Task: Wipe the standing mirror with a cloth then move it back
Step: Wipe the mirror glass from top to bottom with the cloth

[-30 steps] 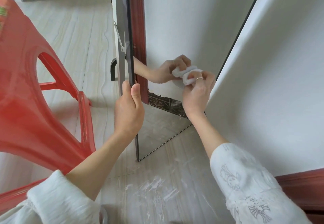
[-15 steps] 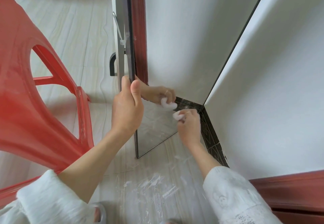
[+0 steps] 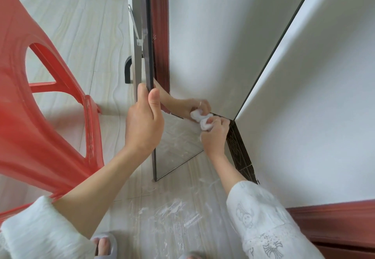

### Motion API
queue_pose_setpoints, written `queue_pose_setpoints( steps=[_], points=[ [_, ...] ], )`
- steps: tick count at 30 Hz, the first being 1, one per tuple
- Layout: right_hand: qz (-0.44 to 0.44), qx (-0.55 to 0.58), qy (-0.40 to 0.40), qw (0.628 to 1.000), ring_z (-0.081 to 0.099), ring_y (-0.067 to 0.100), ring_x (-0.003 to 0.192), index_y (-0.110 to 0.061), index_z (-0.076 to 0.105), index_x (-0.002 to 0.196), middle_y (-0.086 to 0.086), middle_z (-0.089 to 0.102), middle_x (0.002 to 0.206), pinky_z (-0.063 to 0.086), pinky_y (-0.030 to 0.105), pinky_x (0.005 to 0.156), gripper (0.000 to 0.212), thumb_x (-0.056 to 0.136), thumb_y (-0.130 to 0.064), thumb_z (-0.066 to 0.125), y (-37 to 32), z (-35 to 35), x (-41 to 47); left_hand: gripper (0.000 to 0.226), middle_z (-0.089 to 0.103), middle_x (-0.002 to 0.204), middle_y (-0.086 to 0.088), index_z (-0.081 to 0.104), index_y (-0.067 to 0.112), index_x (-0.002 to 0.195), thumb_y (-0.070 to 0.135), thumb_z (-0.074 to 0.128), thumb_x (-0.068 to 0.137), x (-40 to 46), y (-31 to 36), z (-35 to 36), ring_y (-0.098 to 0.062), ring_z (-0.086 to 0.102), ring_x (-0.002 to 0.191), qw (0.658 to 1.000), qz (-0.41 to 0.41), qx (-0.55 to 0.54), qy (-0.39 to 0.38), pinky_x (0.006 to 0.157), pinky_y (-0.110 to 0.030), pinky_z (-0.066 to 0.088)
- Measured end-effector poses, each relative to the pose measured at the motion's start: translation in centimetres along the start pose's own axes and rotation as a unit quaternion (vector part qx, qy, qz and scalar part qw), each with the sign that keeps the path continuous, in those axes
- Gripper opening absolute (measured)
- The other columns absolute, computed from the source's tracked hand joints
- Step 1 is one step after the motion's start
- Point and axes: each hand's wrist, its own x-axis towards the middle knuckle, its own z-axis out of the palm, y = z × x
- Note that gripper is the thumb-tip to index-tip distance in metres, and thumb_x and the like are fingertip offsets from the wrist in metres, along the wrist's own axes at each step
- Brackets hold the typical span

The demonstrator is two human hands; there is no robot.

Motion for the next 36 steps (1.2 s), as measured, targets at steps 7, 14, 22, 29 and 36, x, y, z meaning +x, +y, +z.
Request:
queue_pose_setpoints(
  steps=[7, 14, 22, 29, 36],
  points=[
    [0.059, -0.063, -0.019, 0.996, 0.053, 0.037, 0.100, 0.008, 0.056, 0.106, 0.028, 0.052, 0.113, 0.036, 0.027, 0.085, 0.032, 0.076, 0.009, 0.044, 1.5, -3.1, 3.0, 0.032, 0.030, 0.053, 0.007, 0.034, 0.010, 0.085, 0.036, 0.020, 0.098, 0.0, 0.1, 0.0, -0.002, 0.037, 0.045, 1.000, 0.008, 0.008, 0.003, 0.046, -0.026, 0.025],
    [-0.049, 0.018, 0.216, 0.975, 0.051, 0.033, 0.106, 0.009, 0.051, 0.116, 0.024, 0.047, 0.120, 0.034, 0.022, 0.088, 0.041, 0.075, 0.009, 0.044, -4.4, -7.9, 10.0, 0.033, 0.030, 0.052, 0.006, 0.036, 0.011, 0.087, 0.037, 0.020, 0.098, 0.1, 0.0, 0.0, -0.005, 0.037, 0.045, 1.000, 0.010, 0.007, 0.005, 0.047, -0.033, 0.025],
    [0.026, 0.072, 0.227, 0.971, 0.050, 0.035, 0.105, 0.008, 0.058, 0.107, 0.024, 0.049, 0.114, 0.034, 0.022, 0.089, 0.038, 0.073, 0.015, 0.044, -3.2, -3.5, 7.3, 0.042, 0.029, 0.052, 0.006, 0.037, 0.009, 0.086, 0.044, 0.016, 0.096, 0.1, 0.1, 0.1, -0.007, 0.034, 0.045, 1.000, 0.011, -0.002, 0.012, 0.047, -0.034, 0.026],
    [0.050, -0.055, -0.081, 0.994, 0.052, 0.037, 0.102, 0.003, 0.059, 0.106, 0.024, 0.049, 0.114, 0.032, 0.021, 0.078, 0.027, 0.084, 0.005, 0.045, 3.5, -0.9, 2.3, 0.039, 0.029, 0.051, 0.007, 0.038, 0.008, 0.088, 0.040, 0.019, 0.096, 0.2, 0.1, 0.1, -0.006, 0.036, 0.043, 1.000, 0.004, 0.006, 0.014, 0.043, -0.027, 0.026],
    [0.075, -0.109, 0.038, 0.991, 0.051, 0.038, 0.109, 0.005, 0.048, 0.117, 0.026, 0.049, 0.122, 0.036, 0.034, 0.088, 0.034, 0.083, 0.003, 0.046, 1.4, -5.0, 7.1, 0.036, 0.030, 0.052, 0.005, 0.034, 0.011, 0.083, 0.041, 0.018, 0.097, 0.0, 0.2, -0.2, -0.010, 0.029, 0.042, 1.000, 0.000, 0.028, 0.002, 0.044, -0.034, 0.026]
  ],
)
